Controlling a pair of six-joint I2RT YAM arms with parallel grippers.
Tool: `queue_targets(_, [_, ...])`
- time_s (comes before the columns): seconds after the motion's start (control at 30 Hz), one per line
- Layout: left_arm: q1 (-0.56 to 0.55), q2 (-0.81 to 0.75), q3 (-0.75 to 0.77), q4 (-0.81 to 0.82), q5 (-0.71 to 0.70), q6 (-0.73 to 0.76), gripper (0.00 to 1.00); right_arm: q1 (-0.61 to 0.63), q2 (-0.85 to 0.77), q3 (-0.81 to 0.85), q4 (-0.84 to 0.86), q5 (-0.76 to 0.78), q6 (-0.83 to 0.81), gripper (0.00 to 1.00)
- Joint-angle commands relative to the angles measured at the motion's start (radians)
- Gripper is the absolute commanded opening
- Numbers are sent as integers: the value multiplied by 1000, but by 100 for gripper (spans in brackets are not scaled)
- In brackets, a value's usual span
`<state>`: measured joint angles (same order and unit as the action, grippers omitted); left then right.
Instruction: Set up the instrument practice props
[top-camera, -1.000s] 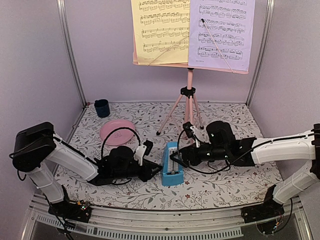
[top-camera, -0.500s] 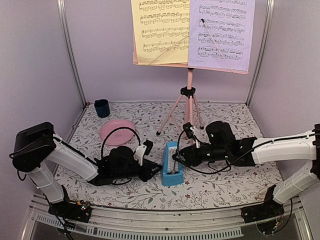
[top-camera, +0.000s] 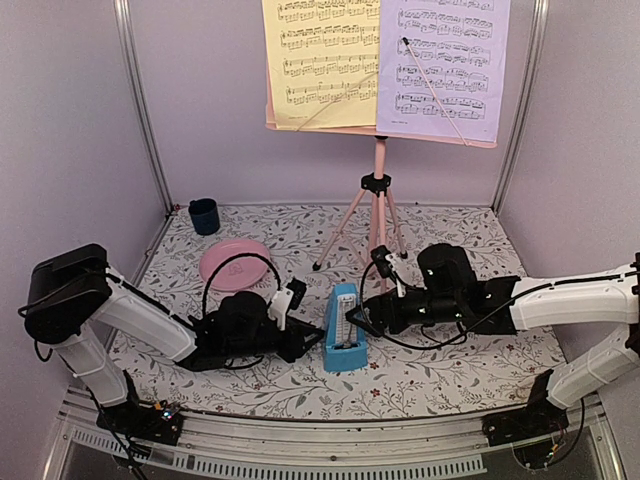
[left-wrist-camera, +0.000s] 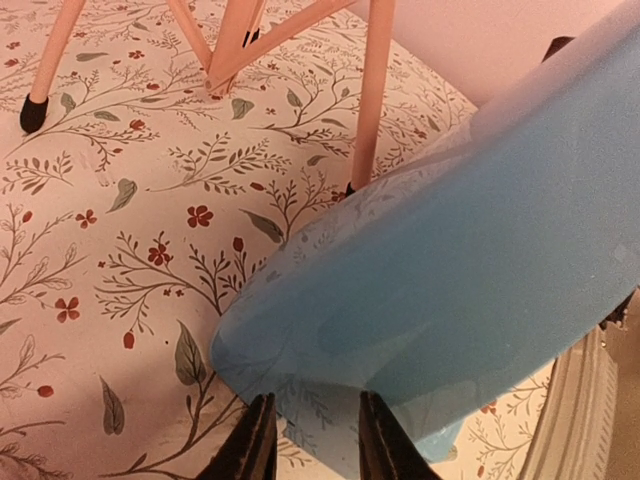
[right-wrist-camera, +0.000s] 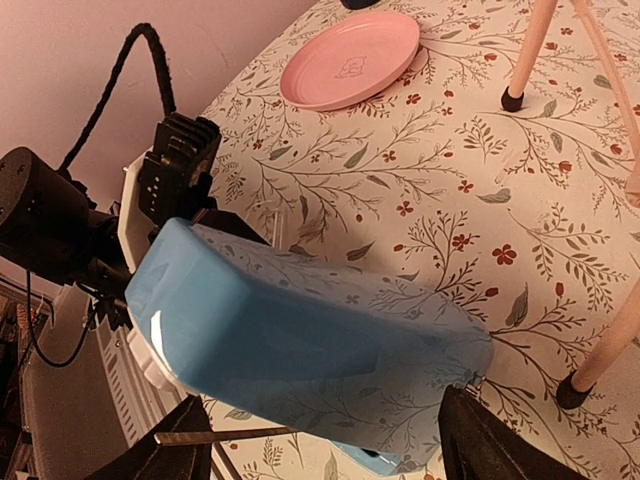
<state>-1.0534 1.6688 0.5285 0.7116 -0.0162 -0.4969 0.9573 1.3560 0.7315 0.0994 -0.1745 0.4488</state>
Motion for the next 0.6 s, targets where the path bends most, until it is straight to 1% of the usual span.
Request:
queue_targets(0.0, [-15,-20,27,8,-7,20,31,12,-13,12,24,13,3,81])
queue_targets(0.1, [-13,-23,26,6,-7,21,31,20,-5,29,13,43,13,83])
queue_targets(0.27, [-14,-39,21,-3,-21,22,34,23,-32,28,-39,110,30,82])
queue_targets(0.57, [-14,-94,5,-42,-71,27,47,13,-101,-20,-92,173,37,78])
